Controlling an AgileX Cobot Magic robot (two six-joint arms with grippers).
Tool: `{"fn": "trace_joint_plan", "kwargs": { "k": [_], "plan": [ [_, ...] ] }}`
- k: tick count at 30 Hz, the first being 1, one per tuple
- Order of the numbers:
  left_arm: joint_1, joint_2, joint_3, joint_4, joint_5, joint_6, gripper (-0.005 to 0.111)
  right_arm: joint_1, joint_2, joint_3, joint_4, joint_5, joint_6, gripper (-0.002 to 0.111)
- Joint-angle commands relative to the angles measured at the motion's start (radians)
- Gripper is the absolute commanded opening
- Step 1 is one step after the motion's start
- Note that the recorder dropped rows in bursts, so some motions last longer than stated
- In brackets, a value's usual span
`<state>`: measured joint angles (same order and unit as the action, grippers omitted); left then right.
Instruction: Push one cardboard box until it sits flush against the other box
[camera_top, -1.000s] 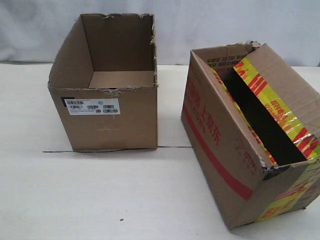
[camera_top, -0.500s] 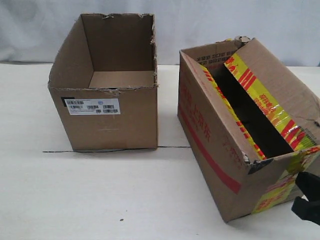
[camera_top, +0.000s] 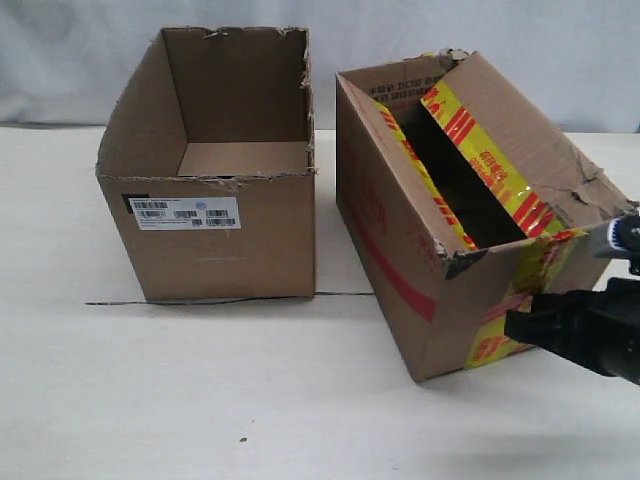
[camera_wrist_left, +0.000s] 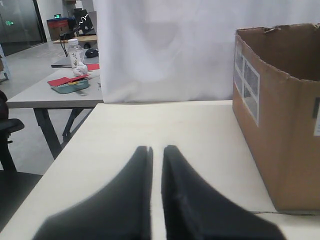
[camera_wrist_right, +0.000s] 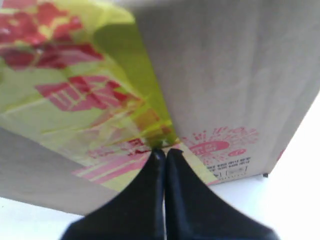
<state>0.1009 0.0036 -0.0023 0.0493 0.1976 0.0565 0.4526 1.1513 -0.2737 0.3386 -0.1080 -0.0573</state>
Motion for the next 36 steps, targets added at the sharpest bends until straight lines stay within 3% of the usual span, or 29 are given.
{"fn": "trace_joint_plan", "kwargs": {
  "k": [1, 20, 28, 36],
  "plan": [
    [-0.008, -0.004, 0.002, -0.005, -0.01, -0.002, 0.0, 0.004, 0.139, -0.09, -0.018, -0.022, -0.01, 0.0],
    [-0.008, -0.004, 0.002, -0.005, -0.013, -0.002, 0.0, 0.004, 0.478, -0.403, -0.092, 0.085, -0.01, 0.0],
    [-0.008, -0.004, 0.002, -0.005, -0.015, -0.002, 0.0, 0.128, 0.555, -0.516, -0.178, 0.089, -0.01, 0.0],
    [-0.008, -0.004, 0.002, -0.005, -0.015, -0.002, 0.0, 0.13, 0.567, -0.562, -0.198, 0.114, -0.01, 0.0]
  ]
}}
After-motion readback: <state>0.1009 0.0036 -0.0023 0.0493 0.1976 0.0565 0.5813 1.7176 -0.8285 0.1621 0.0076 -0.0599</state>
